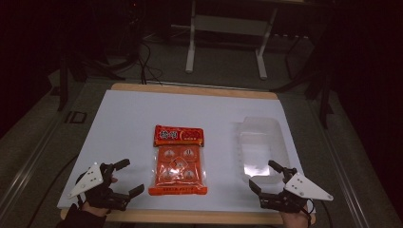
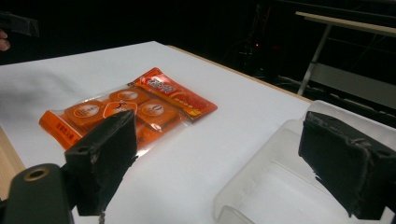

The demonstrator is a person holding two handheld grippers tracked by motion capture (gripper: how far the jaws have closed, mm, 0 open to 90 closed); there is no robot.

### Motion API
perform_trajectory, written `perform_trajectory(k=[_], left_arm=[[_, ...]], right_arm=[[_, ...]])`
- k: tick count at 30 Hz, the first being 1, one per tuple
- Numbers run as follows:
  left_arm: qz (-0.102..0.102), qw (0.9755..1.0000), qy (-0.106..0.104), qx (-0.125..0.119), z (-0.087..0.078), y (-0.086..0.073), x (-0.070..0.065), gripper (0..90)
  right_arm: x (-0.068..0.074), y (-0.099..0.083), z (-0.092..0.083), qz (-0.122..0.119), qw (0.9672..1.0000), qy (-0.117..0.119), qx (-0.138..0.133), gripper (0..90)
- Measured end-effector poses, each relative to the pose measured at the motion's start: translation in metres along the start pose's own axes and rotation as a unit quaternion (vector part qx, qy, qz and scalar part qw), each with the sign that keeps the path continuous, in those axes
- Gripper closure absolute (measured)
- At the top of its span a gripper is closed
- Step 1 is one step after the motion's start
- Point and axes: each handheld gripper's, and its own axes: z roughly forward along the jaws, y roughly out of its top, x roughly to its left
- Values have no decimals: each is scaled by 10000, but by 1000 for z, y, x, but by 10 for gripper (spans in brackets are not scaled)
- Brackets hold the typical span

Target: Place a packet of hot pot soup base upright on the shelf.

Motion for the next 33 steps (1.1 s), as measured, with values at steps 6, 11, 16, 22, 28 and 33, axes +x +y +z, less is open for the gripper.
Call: perform_trajectory(k=[6,11,16,22,28,33], left_arm=[[99,9996,-180,214,-2,2,-1,2],[118,9994,-258,181,-3,6,-5,3],[218,9984,-454,260,-1,11,-8,3],[383,9972,-542,349,3,23,-11,3],[380,9966,-589,425,10,31,-10,3],[479,9960,-589,478,19,37,-7,4]], right_arm=[[0,2,-2,-11,9998,175,96,105],[2,4,-3,-84,9995,292,125,105],[7,6,-2,-170,9994,279,117,105],[11,8,-1,-231,9992,324,91,105],[14,10,-1,-238,9990,379,63,105],[14,12,0,-245,9989,402,68,105]])
